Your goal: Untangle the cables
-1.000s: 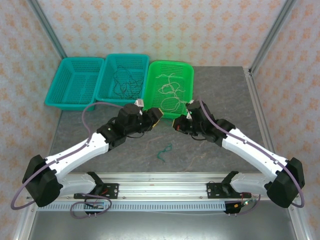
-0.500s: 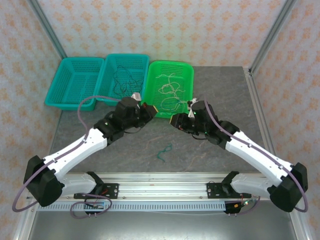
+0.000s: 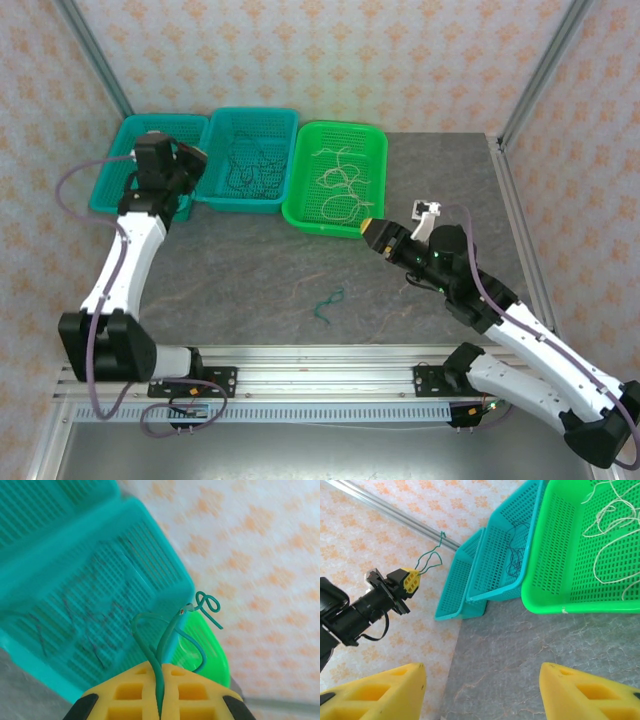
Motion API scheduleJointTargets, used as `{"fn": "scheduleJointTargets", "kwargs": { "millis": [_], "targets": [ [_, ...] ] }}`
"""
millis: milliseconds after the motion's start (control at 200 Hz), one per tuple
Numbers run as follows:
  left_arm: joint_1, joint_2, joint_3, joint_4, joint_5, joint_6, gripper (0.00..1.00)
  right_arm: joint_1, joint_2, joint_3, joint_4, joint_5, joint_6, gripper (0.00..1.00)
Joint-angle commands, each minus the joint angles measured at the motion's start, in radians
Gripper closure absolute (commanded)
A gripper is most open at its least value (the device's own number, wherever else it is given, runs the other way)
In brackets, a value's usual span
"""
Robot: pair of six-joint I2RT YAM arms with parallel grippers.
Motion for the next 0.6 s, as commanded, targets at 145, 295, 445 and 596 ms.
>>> {"fn": "scheduleJointTargets", "kwargs": {
  "millis": [145,295,445,596],
  "targets": [
    [0.196,0.312,0.256,-0.132,0.03,0.047,1.0,0.007,-0.026,-0.001,0.005,0.05,0.021,0.38],
    [0.269,0.43,0.364,-0.156,0.1,0.015,0.97,0.005,-0.048,-0.001,-0.021,0.059,0.024,0.38],
    [0.288,0.413,0.389,-0.138,0.164,0.005,0.45,0.005,-0.067,-0.016,-0.03,0.079,0.029,0.38],
    [0.279,0.285,0.281,-0.076,0.257,-0.032,0.42,0.006,-0.052,-0.036,-0.01,0.089,0.046,0.38]
  ]
}}
